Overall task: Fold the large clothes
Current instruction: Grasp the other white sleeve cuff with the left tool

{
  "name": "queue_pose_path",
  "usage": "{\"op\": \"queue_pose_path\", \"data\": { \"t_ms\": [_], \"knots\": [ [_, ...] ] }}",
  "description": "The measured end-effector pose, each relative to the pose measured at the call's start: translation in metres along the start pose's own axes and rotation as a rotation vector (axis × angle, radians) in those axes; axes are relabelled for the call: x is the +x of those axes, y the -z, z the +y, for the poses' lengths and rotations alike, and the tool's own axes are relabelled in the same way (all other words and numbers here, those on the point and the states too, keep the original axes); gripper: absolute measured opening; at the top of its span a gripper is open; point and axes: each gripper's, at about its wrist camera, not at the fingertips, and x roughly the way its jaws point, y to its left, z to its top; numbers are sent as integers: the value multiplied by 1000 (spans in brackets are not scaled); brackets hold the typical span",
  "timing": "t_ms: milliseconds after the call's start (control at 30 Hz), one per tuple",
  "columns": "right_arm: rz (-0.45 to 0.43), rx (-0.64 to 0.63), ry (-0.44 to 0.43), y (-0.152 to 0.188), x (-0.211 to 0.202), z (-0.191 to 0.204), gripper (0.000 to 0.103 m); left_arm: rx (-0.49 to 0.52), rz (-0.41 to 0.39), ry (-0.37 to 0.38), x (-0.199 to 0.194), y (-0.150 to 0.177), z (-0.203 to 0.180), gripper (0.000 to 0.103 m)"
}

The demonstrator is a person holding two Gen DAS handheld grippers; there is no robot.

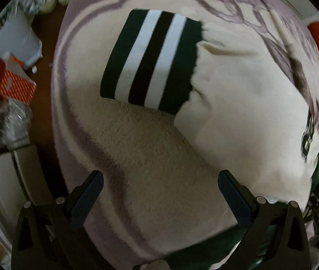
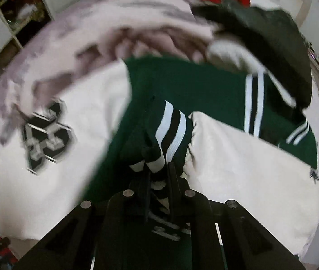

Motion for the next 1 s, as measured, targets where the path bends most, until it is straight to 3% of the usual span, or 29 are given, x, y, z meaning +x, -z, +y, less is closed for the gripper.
{"op": "queue_pose_path", "data": {
  "t_ms": [67,133,200,267,333,367,400,433,533,633,867,1000],
  "knots": [
    [7,-17,-51,-3,-4,9,13,-45,7,63,6,-10,5,103],
    [100,-27,-89,-4,14,11,15,-72,-1,99,11,-19,3,103],
    [147,62,-159,-10,28,4,22,-94,-21,120,17,-31,1,103],
    [154,140,-233,-7,23,-15,39,-122,-50,125,20,-44,-1,103],
    [149,203,-282,1,13,-32,59,-142,-84,123,18,-53,-2,95],
    [157,228,-273,8,8,-41,63,-150,-115,116,16,-58,-3,90],
    [164,247,-260,16,4,-49,64,-149,-134,111,12,-60,-5,79],
    [173,264,-257,23,1,-54,64,-134,-172,96,7,-64,-9,62],
    [221,315,-242,50,1,-70,65,-64,-240,60,-6,-76,-22,35],
    [265,371,-219,76,9,-84,64,21,-287,56,-14,-94,-40,25],
    [231,473,-228,105,9,-95,64,151,-408,94,-45,-168,-84,22],
    [225,510,-228,111,13,-93,64,182,-387,108,-30,-212,-114,22]
  ]
}}
